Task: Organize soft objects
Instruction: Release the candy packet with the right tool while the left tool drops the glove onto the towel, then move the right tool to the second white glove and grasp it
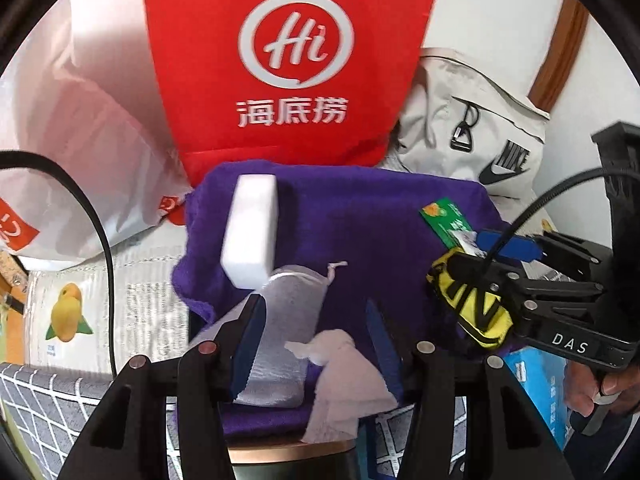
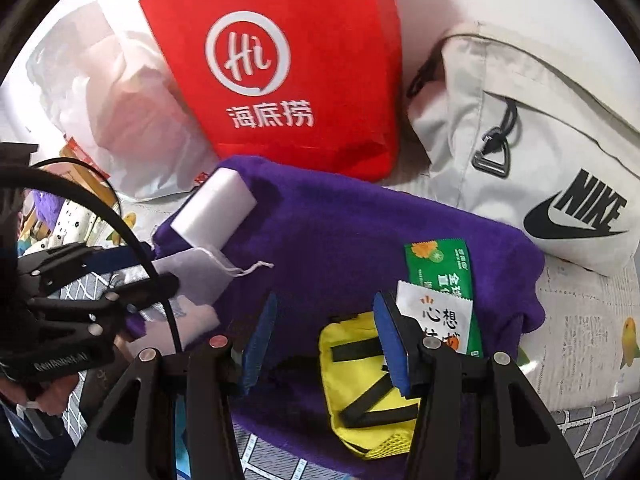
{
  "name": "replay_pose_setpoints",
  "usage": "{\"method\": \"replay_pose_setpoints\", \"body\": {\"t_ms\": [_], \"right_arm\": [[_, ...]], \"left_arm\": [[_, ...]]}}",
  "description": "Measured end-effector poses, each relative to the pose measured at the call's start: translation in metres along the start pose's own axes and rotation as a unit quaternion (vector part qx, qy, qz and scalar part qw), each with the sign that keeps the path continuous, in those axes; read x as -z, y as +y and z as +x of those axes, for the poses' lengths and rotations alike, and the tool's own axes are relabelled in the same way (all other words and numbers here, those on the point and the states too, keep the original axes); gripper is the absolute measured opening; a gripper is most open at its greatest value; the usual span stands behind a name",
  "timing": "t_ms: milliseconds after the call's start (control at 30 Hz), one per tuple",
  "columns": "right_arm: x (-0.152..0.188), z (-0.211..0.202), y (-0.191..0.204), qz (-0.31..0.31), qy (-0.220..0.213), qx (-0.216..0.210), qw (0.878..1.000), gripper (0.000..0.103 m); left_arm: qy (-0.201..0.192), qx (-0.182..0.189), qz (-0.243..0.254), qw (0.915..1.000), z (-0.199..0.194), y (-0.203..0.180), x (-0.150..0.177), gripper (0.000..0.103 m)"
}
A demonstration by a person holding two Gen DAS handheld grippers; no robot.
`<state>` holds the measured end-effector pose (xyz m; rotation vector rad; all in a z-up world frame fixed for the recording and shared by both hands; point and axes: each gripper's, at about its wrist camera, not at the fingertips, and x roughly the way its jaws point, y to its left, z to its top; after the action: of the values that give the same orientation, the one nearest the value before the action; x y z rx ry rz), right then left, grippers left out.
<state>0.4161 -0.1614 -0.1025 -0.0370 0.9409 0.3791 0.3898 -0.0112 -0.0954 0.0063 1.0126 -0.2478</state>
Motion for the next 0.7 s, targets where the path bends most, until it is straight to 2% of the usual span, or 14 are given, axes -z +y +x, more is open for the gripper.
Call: {"method": "replay_pose_setpoints", "body": {"t_ms": [133, 300, 400, 600, 633, 700], "right_arm": [[0.0, -0.002, 0.004, -0.001, -0.005, 0.0, 1.0, 0.05], [-0.003, -0.012, 0.001, 0.003, -0.026, 0.018, 0.999, 0.05], [-0.003, -0.019, -0.003, 0.01, -0.034, 0.031, 0.999, 0.05], [-0.001, -0.049, 0.0, 0.025, -0.053, 0.051, 0.997, 0.05], [0.002, -0.053, 0.001, 0.029, -0.049, 0.052, 0.997, 0.05], [0.012, -0.065, 0.009, 0.029, -0.035, 0.05, 0.998, 0.05]], "left_arm": [[0.003, 0.013, 0.014, 0.9998, 0.0, -0.007, 0.001, 0.05], [0.009, -0.001, 0.017, 0.9998, 0.004, -0.011, 0.003, 0.05], [0.004, 0.006, 0.008, 0.9999, -0.001, -0.01, 0.002, 0.05], [-0.027, -0.026, 0.014, 0.9992, -0.033, -0.012, 0.0, 0.05], [-0.035, -0.027, 0.013, 0.9989, -0.041, -0.012, 0.0, 0.05], [-0.027, -0.031, 0.011, 0.9991, -0.05, -0.011, 0.001, 0.05]]}}
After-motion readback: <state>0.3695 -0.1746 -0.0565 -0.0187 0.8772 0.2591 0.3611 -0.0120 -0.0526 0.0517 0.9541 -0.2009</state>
